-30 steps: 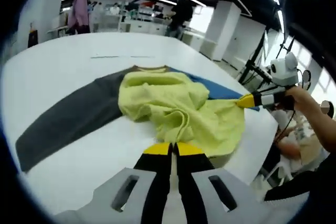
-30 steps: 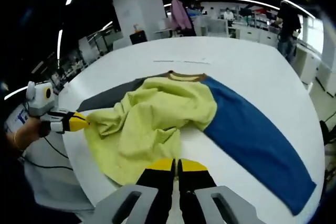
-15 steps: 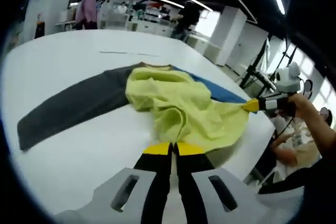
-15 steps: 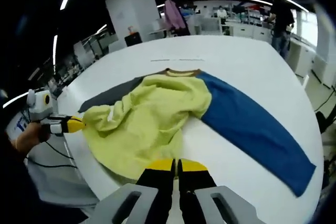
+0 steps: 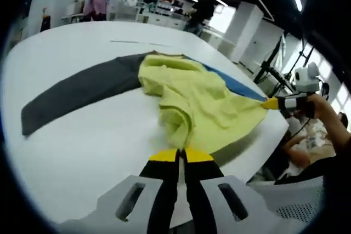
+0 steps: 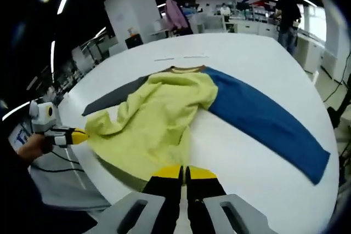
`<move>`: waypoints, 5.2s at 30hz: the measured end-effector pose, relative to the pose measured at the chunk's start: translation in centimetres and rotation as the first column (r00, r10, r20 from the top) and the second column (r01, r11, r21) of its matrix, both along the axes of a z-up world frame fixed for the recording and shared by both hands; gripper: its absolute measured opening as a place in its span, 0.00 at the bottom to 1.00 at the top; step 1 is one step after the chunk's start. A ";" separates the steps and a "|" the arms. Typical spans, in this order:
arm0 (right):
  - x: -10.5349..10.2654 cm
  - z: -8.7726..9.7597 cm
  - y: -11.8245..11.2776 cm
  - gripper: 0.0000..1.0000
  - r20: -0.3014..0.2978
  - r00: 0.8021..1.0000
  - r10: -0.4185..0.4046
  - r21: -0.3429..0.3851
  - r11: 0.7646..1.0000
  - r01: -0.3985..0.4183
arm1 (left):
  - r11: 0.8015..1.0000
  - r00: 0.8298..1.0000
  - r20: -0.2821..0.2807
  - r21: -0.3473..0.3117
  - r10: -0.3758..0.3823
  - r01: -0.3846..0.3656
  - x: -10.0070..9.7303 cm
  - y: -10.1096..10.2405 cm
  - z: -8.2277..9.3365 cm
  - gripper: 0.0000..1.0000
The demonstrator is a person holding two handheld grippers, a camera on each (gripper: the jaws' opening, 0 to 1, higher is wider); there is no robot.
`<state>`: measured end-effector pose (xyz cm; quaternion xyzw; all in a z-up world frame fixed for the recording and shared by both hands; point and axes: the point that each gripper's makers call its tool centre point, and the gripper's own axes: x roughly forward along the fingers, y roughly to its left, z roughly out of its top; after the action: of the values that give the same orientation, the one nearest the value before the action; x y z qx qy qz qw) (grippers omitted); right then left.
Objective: Fold the garment on the visible template until the final outline fits inside the template.
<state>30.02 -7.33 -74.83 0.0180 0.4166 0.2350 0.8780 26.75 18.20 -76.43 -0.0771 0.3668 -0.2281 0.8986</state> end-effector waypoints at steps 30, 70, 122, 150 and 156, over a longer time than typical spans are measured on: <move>-2.1 -4.3 -0.9 0.05 -0.078 0.997 0.006 -0.088 0.996 -0.013 | 0.993 0.995 0.030 0.068 -0.100 0.098 0.6 1.1 0.8 0.29; -1.3 -5.4 -0.7 0.02 -0.125 0.991 0.055 -0.107 0.992 -0.069 | 0.941 0.939 -0.095 0.041 -0.332 0.336 4.7 -0.2 -1.0 0.04; -1.9 -0.4 -3.2 0.00 -0.036 0.999 -0.032 -0.099 0.995 0.028 | 0.997 0.994 -0.104 -0.068 0.030 -0.037 -0.9 4.1 0.7 0.04; -4.9 -4.3 -4.7 0.00 -0.095 0.993 -0.077 -0.168 0.984 0.060 | 0.995 0.968 -0.232 0.069 0.092 -0.078 -3.6 5.3 -3.3 0.02; -5.0 -5.0 -5.1 0.00 -0.103 0.991 -0.082 -0.171 0.983 0.064 | 0.995 0.962 -0.264 0.092 0.062 -0.039 -3.8 5.1 -2.8 0.01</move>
<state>25.05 -12.39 -79.79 -0.0275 0.4816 0.1657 0.8602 22.97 23.26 -79.19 -0.0780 0.4918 -0.1766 0.8490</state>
